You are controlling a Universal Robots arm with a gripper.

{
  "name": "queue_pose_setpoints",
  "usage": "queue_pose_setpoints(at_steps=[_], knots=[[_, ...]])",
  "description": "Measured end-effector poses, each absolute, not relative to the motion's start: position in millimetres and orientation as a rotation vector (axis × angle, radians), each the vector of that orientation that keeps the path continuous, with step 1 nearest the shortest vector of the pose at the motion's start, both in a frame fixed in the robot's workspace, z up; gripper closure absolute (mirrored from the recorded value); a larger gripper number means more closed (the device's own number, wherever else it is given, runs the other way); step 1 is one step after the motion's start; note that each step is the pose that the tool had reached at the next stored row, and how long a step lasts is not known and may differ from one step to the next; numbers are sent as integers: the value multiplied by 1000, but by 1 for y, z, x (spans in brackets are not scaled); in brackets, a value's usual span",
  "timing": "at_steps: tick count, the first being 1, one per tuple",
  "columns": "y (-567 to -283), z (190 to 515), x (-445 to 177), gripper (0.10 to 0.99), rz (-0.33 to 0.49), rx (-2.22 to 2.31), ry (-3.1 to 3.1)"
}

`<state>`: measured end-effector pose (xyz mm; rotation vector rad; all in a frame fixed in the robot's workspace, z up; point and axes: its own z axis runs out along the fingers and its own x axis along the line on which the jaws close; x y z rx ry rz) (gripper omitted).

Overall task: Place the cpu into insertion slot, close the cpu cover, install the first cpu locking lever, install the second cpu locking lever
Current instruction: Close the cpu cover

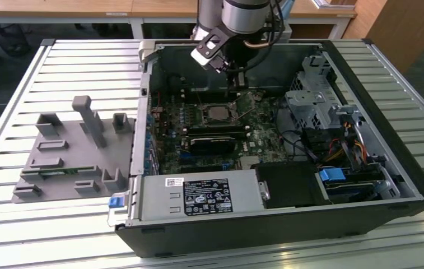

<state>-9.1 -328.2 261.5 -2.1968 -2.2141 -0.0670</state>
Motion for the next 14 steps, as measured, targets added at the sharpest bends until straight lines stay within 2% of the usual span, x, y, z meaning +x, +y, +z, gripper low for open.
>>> queue_pose_setpoints(at_steps=[14], knots=[[-328,262,23,980,-63,-2192,-2213]])
